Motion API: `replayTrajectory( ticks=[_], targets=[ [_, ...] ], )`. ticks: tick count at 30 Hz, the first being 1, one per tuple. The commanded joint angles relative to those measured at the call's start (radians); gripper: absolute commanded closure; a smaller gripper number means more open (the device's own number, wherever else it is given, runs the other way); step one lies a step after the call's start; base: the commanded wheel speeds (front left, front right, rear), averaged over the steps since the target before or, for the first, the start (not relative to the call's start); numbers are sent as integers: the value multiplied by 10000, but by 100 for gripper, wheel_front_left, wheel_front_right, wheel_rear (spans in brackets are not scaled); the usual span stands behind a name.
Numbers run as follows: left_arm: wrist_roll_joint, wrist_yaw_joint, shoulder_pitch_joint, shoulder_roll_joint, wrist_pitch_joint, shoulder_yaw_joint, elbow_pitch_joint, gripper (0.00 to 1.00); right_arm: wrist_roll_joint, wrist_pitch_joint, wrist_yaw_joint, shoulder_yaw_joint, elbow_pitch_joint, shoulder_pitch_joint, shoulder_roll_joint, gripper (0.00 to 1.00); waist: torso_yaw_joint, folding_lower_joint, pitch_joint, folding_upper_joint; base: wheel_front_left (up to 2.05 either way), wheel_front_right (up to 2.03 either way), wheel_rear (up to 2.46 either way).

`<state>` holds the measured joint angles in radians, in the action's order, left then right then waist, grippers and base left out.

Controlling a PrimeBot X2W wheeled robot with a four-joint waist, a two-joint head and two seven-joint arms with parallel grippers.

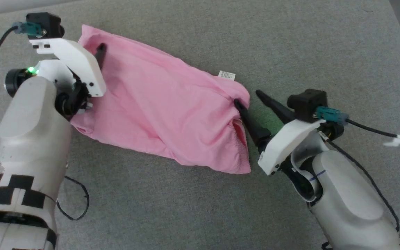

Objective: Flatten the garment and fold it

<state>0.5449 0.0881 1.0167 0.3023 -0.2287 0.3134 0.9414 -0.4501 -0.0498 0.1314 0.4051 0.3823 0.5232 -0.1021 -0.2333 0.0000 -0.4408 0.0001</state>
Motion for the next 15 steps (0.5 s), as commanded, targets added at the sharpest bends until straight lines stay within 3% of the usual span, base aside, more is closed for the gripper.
replayTrajectory(
  ticks=[1,8,11,15],
  targets=[
    [200,125,-36,-133,269,-75,134,0,51,461,-7,-19,-95,-2,-97,0,210,0,276,-1,0,0,0],
    [456,297,-593,-216,1226,-73,-54,0,1097,2058,-7,-1127,-971,-1178,-182,0,918,0,1187,-1,0,0,0],
    [573,342,-880,-62,875,31,-301,0,1582,2019,-7,-1584,-1592,-1916,-67,0,1119,0,1591,-1,0,0,0],
    [800,393,-1240,333,-406,333,-753,0,2069,1607,-7,-2027,-2528,-2828,39,0,1210,0,1985,-1,0,0,0]
  ],
)
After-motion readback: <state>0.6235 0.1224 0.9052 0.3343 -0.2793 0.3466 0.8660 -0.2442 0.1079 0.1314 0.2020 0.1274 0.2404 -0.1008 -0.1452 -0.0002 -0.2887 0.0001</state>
